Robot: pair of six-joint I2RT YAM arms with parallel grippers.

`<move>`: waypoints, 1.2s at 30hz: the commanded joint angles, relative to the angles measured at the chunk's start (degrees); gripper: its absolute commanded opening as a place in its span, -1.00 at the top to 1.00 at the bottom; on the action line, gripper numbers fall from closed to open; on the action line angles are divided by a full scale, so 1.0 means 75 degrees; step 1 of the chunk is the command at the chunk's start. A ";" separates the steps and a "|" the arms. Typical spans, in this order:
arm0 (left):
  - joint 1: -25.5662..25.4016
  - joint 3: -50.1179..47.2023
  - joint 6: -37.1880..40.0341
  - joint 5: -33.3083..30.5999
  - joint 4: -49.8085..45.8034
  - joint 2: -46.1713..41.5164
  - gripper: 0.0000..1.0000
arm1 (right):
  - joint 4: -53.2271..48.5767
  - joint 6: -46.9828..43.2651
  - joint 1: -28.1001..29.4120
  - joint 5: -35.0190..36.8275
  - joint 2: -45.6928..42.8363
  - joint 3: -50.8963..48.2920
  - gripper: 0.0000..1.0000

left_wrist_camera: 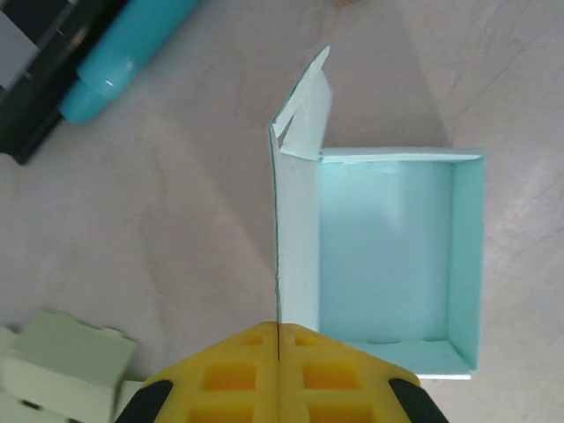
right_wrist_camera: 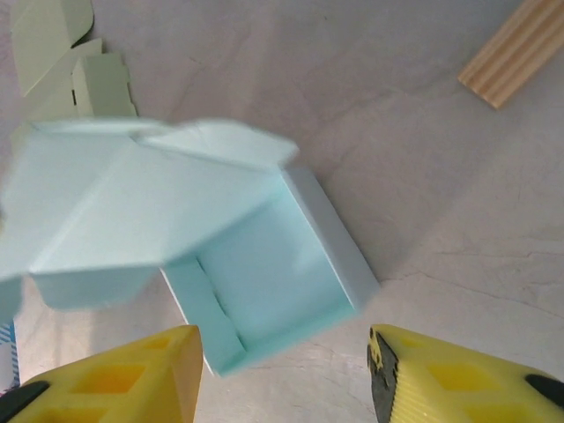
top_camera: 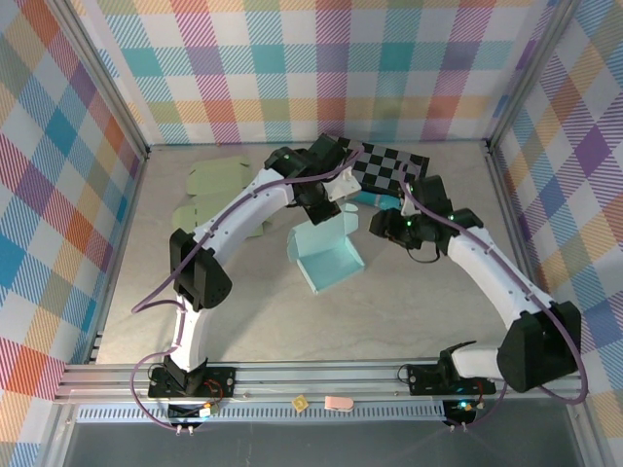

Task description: Fold the paper box

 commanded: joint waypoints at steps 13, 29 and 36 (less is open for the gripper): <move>-0.0022 0.0236 0.1992 0.0170 0.0740 -0.0120 1.00 | 0.2454 -0.2022 -0.0038 -0.0013 -0.0516 -0.1625 -0.17; -0.0149 -0.0447 0.1473 0.0533 0.1225 -0.0226 0.75 | 0.1911 -0.2724 -0.0038 0.0066 0.0549 -0.0431 -0.30; -0.0173 -0.0541 0.0288 -0.0653 0.2130 -0.0520 0.20 | 0.1820 -0.2753 -0.0070 0.0125 0.0550 -0.0342 -0.37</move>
